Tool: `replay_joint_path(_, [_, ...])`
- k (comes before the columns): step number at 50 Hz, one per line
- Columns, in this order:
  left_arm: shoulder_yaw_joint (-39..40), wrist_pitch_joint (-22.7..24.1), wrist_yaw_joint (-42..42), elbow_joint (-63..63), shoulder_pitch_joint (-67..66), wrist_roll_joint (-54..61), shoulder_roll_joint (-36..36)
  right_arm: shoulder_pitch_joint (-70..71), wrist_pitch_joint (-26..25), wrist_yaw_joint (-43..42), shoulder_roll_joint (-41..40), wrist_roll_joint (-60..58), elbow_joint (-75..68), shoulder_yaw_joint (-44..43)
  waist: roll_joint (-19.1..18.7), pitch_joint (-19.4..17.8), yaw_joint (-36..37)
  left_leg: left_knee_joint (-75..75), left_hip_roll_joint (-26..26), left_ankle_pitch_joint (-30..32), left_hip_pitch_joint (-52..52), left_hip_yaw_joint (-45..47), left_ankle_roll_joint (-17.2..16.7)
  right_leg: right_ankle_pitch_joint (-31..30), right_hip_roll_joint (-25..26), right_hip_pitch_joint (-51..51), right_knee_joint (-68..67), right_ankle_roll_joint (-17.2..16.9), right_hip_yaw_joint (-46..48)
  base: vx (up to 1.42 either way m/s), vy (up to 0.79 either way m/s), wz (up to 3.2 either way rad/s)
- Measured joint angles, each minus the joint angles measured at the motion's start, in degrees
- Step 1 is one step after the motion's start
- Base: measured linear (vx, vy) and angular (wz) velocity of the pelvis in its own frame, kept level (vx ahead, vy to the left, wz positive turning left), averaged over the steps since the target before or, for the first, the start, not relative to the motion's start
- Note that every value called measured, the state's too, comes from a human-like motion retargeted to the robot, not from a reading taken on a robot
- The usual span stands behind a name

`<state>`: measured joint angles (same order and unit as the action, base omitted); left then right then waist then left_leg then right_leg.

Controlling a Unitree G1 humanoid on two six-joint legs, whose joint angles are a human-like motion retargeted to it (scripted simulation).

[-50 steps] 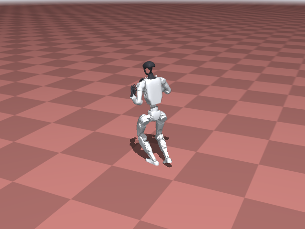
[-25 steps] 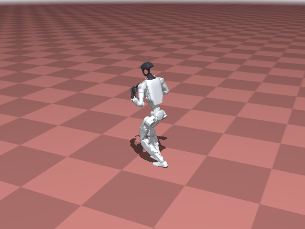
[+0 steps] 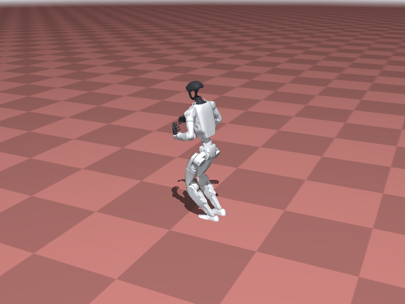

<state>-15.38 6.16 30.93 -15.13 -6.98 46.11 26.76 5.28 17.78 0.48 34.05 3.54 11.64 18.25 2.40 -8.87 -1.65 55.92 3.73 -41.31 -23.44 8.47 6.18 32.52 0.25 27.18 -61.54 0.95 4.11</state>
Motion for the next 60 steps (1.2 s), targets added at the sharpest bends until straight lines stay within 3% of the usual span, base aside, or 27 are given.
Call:
replay_joint_path(6, [1.09, -0.59, 0.58, 4.00, -1.78, -0.46, -3.27, -0.02, 0.03, -0.86, -0.18, -1.01, -2.18, -0.95, -0.78, 0.24, 1.01, -1.78, -0.30, -2.25, 2.92, -0.69, -0.32, 0.96, 1.08, -5.11, 2.38, 0.80, 0.70, 0.27, -0.02, 0.03])
replay_joint_path(11, [0.89, -0.53, 1.55, 5.00, -1.21, 2.45, -3.54, -0.87, 0.56, -1.45, 0.64, 0.02, -1.89, -0.58, 0.42, -0.69, -2.80, -4.33, 1.42, -4.19, 7.42, -0.49, -0.18, 0.42, -0.69, 1.17, -7.33, 1.25, -0.08, 0.33, 0.02, 0.22])
replay_joint_path(15, [0.20, 0.60, 0.46, 5.13, 1.09, 6.81, -2.59, -1.90, 0.89, -2.21, 1.85, 2.42, -1.78, 0.56, -0.30, -1.13, -6.18, -5.67, 0.33, -2.74, 11.07, -1.04, -1.75, -0.90, 2.49, 5.84, -1.43, 0.34, -1.16, 0.40, -0.01, 0.37])
replay_joint_path(18, [-0.05, 1.90, -2.17, 6.00, 2.39, 9.13, -2.35, -3.06, 0.70, -2.90, 2.77, 4.02, -1.44, 1.15, -1.72, -1.59, -6.81, 0.42, -2.42, 0.68, 11.51, -2.01, -3.98, -2.66, 6.46, 5.44, 4.39, 0.10, -1.54, 0.38, -0.03, 0.20])
replay_joint_path(21, [0.36, 2.74, -5.21, 6.77, 2.29, 8.22, -2.66, -3.51, 0.55, -3.88, 3.97, 4.33, -0.84, 1.64, -2.54, -2.07, -5.83, 13.92, -6.77, 6.21, 8.71, -0.78, -5.42, -0.94, 8.08, 4.15, 2.98, 2.25, -0.46, 0.36, -0.03, 0.15])
replay_joint_path(24, [0.61, 2.83, -7.58, 7.76, 1.89, 4.81, -3.08, -2.46, 0.16, -4.40, 5.67, 3.72, -0.79, 2.35, -3.21, -2.80, -3.72, 26.75, -12.06, 9.27, 3.20, 0.74, -4.60, 2.55, 9.01, 2.24, 1.80, 4.30, 0.59, 0.39, -0.01, 0.14])
replay_joint_path(27, [0.23, 2.14, -8.60, 9.36, 0.76, 0.97, -3.13, -1.14, -0.29, -3.37, 6.80, 3.75, -1.78, 3.58, -2.84, -2.64, -0.86, 29.43, -14.76, 7.22, -2.92, 2.35, -2.28, 4.14, 8.45, -0.40, 3.50, 4.39, 0.45, 0.44, 0.02, 0.16])
replay_joint_path(31, [-0.92, 1.01, -7.81, 11.31, -3.15, -2.06, -1.91, -2.30, -0.93, -0.71, 6.93, 4.86, -2.75, 4.91, -0.88, -1.34, 2.53, 15.92, -11.43, 4.68, -6.66, 5.19, -1.49, 1.62, 4.60, -4.61, 6.58, 2.06, -0.28, 0.49, 0.08, 0.24])
replay_joint_path(36, [-1.45, 0.33, -7.97, 11.74, -8.21, -2.44, -1.00, -5.49, -1.19, 0.62, 7.47, 3.19, -3.02, 4.64, 2.29, -0.21, 2.55, -7.04, -1.41, 8.51, -3.82, 7.62, -2.28, -2.50, -2.04, -7.05, 2.96, -2.77, -1.62, 0.46, 0.12, 0.49])
replay_joint_path(43, [1.31, 2.72, -12.96, 13.44, -10.19, -8.83, 0.17, -7.84, -1.22, -0.36, 8.01, -2.44, -5.63, 3.29, 3.31, -1.69, 1.28, -3.47, 4.43, 0.52, -0.65, 7.26, 4.02, -2.13, -10.79, -3.85, -18.27, -1.73, -1.40, 0.35, 0.10, 0.19])
replay_joint_path(47, [1.87, 3.22, -14.46, 19.70, -7.83, -12.86, -2.13, -7.39, -1.29, -0.35, 6.05, -4.12, -12.00, 3.41, 1.47, -2.52, -0.13, -7.13, 5.92, 1.04, 3.71, 5.19, 3.54, -1.35, -10.21, -0.62, -17.88, 0.40, -2.38, 0.30, 0.07, 0.38])
replay_joint_path(52, [0.44, 2.41, -13.49, 26.77, -6.68, -14.53, -3.91, -8.49, -1.35, -0.07, 4.50, -3.89, -17.19, 2.66, -0.48, -2.42, -2.10, -13.14, 6.53, 4.32, 9.09, 2.97, 1.25, -3.08, -7.47, 1.92, -12.34, -0.15, -3.22, 0.24, 0.04, 0.57])
replay_joint_path(60, [0.34, 2.93, -13.59, 30.43, -2.57, -12.74, -4.54, -9.03, -2.00, -3.82, 3.16, -5.07, -19.92, -0.86, -0.84, -4.78, -4.88, -10.04, 9.35, -4.97, 12.52, -0.83, 4.76, -4.14, -6.42, 11.29, -18.49, -0.05, -4.66, 0.19, 0.02, 0.34])
